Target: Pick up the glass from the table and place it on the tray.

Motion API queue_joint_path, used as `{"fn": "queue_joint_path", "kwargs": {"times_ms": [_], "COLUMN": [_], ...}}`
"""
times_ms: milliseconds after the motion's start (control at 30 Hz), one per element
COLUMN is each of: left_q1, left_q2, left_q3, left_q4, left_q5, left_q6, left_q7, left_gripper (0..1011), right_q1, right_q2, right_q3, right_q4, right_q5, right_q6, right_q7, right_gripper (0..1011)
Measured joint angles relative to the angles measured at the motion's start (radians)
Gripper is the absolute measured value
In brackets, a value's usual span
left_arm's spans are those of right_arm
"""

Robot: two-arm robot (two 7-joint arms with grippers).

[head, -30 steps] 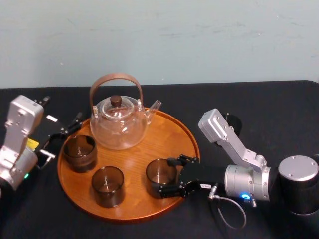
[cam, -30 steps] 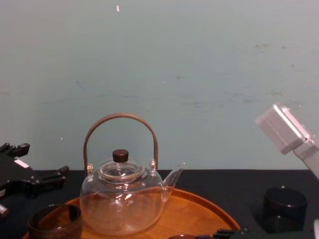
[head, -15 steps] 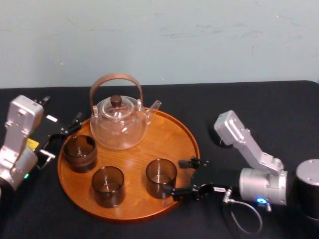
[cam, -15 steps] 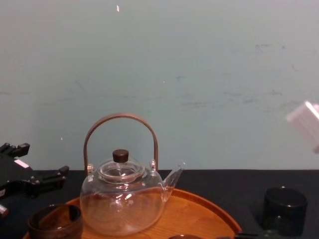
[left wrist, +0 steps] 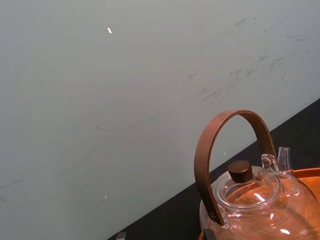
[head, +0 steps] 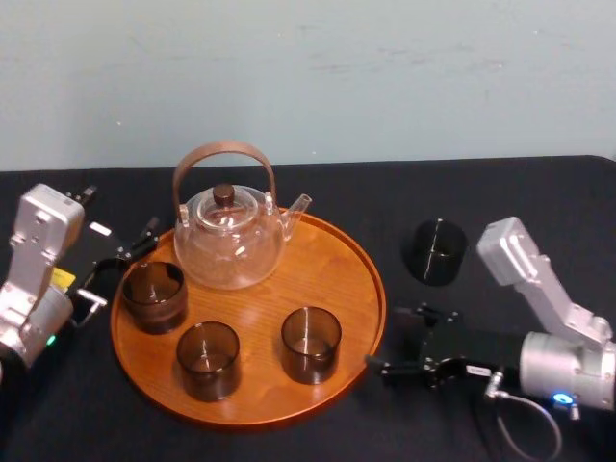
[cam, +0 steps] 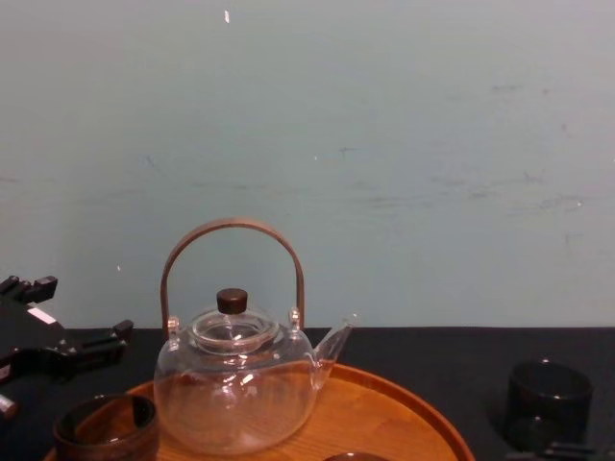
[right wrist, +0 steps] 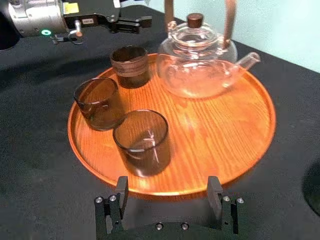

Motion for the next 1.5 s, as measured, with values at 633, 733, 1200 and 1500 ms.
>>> {"fn": "queue_joint_path", "kwargs": {"times_ms": [633,733,1200,1500], "left_q1": [0.0,0.0,0.0,0.0], "left_q2": [0.0,0.0,0.0,0.0], "left_q3": [0.0,0.0,0.0,0.0], "left_q4": [0.0,0.0,0.0,0.0], "left_q5": [0.0,0.0,0.0,0.0], "left_q6": [0.0,0.0,0.0,0.0], "left_q7": [0.0,0.0,0.0,0.0], "left_gripper": [1001,1001,1001,1001], "right_q1": [-0.089,-0.091,-0.045,0.001], "right_q2": [0.044,0.029,-0.059,-0.103], "right_q3": [0.143,0.165,0.205,0.202], "right_q4": [-0.004,0.004,0.069,0.12], "right_q5": [0.077,0.082,0.076,0.056], "right_q6": [-0.009,0.007,0.081,0.104], "right_q7": [-0.101,-0.14,-0.252,-0.258], "right_gripper": [1002,1002,1002,1002]}}
